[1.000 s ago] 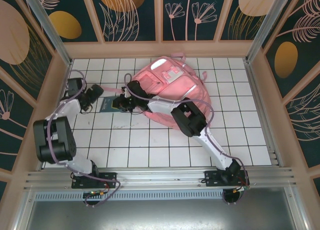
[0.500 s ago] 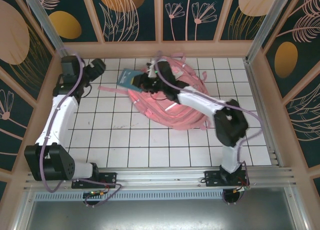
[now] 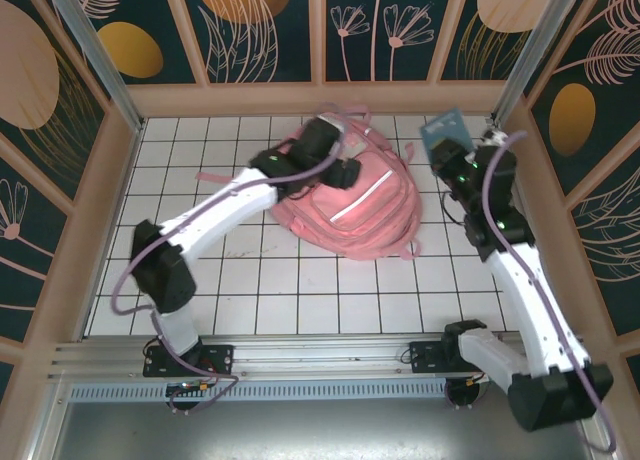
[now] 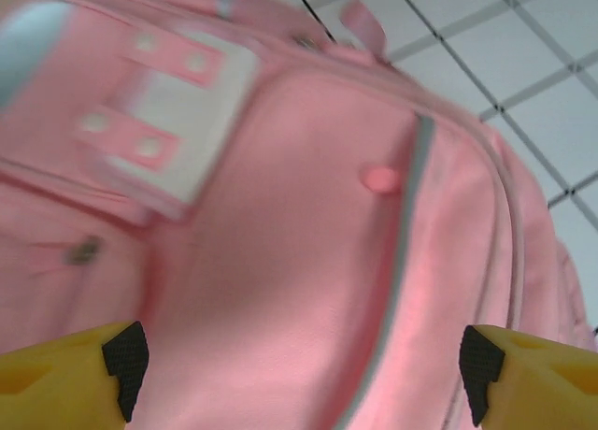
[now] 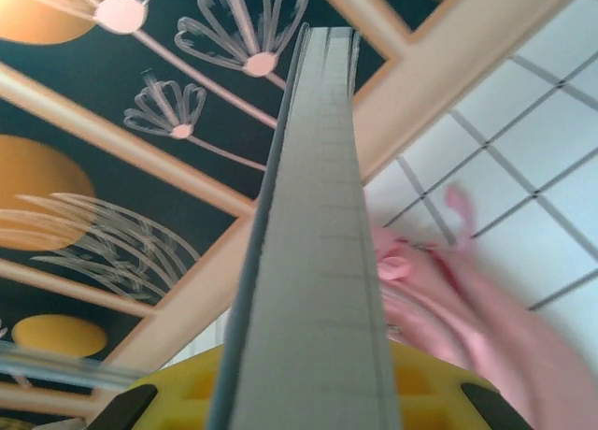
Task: Pack the student bag
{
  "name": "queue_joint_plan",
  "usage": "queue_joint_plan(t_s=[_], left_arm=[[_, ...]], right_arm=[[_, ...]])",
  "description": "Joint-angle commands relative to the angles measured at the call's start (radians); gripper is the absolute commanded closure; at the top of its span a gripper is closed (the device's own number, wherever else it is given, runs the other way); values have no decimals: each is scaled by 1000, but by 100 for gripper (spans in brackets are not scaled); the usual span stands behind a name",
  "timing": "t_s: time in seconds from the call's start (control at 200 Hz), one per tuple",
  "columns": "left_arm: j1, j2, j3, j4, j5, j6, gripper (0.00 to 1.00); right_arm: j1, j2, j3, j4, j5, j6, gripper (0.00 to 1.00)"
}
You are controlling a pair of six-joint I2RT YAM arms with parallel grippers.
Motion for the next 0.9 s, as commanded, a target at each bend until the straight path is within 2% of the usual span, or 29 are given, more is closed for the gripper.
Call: queue_joint_plan(t_s=[0.0, 0.255, 0.54, 0.896], left_arm=[[-50, 80, 98, -119, -106, 72, 12], [-95, 198, 188, -150, -124, 79, 13], [-140, 225, 182, -148, -134, 76, 14], [-174, 260, 164, -155, -235, 81, 15]], right_arm=[[-36, -62, -61, -74, -30, -50, 100], [-40, -119, -123, -92, -46, -74, 100], [-40, -116, -164, -72, -71, -80, 100], [-40, -120, -194, -63, -97, -58, 100]])
